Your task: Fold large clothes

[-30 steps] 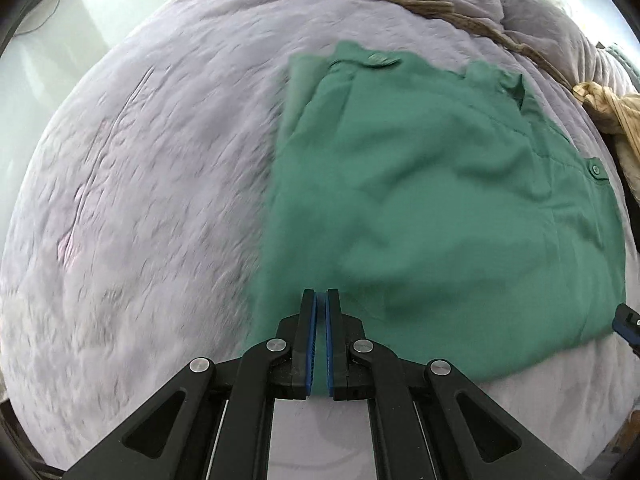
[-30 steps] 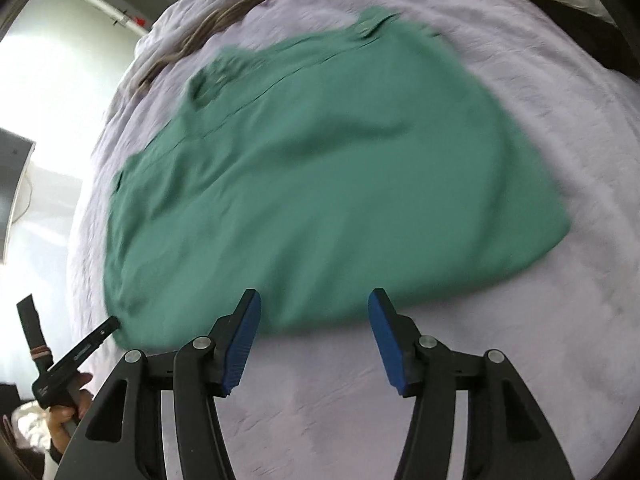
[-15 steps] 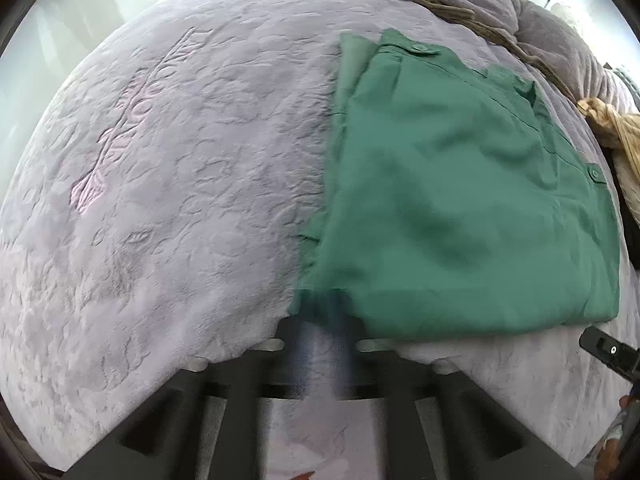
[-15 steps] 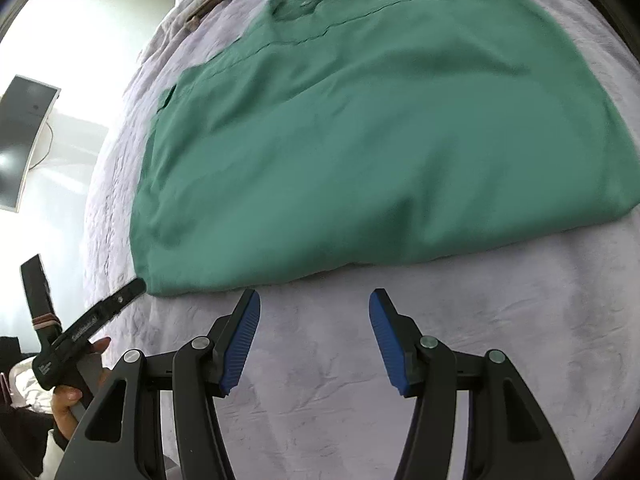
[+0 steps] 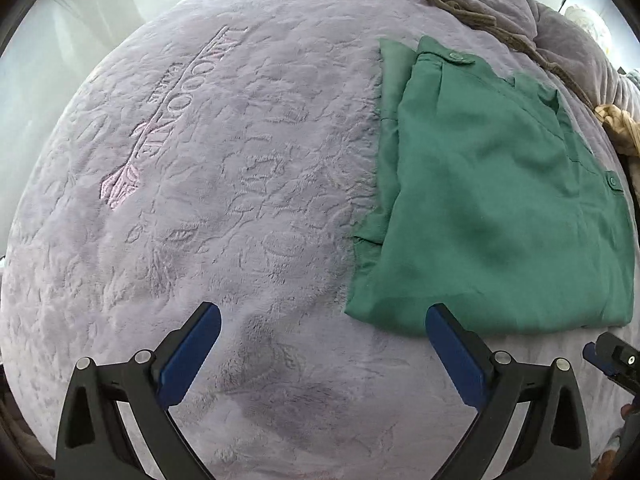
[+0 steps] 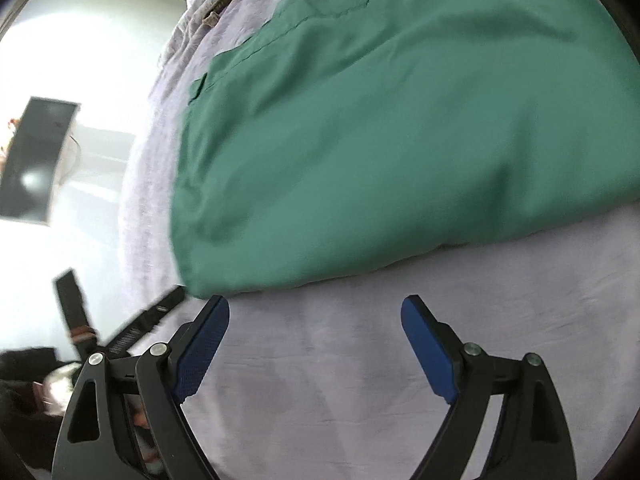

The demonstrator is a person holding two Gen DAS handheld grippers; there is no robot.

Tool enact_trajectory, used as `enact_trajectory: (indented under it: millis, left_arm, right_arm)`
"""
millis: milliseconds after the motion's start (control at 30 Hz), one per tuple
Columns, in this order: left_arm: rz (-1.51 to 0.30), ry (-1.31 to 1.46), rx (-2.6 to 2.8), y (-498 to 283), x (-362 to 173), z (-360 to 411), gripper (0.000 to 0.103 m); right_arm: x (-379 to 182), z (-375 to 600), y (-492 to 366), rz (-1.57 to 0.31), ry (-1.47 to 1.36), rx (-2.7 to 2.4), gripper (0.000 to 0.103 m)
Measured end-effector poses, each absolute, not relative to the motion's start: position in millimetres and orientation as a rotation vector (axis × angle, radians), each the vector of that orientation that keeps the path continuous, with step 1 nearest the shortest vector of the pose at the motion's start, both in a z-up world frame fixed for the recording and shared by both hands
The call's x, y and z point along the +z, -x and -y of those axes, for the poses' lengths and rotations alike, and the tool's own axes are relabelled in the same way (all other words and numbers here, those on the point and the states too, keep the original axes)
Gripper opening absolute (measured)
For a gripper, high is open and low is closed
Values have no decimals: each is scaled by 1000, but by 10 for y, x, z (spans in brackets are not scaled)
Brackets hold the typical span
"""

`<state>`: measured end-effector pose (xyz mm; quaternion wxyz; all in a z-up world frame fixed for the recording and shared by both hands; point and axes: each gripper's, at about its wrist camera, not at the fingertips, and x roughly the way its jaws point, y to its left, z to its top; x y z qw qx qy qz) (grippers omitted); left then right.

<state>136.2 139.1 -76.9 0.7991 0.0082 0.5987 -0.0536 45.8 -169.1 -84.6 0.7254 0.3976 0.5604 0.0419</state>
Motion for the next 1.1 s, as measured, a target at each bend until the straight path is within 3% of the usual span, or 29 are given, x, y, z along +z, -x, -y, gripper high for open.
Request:
enact_trajectory:
  millis: [467, 700, 733, 767, 800, 867, 1100]
  left_arm:
    - [-1334, 20, -124, -1415, -849, -1442, 103]
    - [-1334, 181, -221, -1548, -844, -1550, 103]
    - [-1331, 232, -238, -1568, -839, -1610, 103]
    - [-1328, 278, -257, -1602, -832, -1673, 103]
    - [-1328, 322, -277, -1629, -834, -1724, 103]
    - [-1333, 392, -328, -1677, -847, -1790, 103]
    - [-1374, 637, -591, -1982, -926, -1563, 103]
  right_arm:
    - [-1351, 1308, -757, -1158, -1322, 288, 90]
    - [-1482, 1185, -925, -1087, -1424, 306, 90]
    - [-1485, 1223, -900, -1075, -1444, 295, 86]
    - [-1508, 1221, -916, -1065, -1479, 290, 67]
    - [-1545, 1220, -932, -1063, -1520, 297, 37]
    - [-1648, 1228, -944, -1063, -1613, 316, 9]
    - [-1233, 1415, -961, -921, -1595, 476, 8]
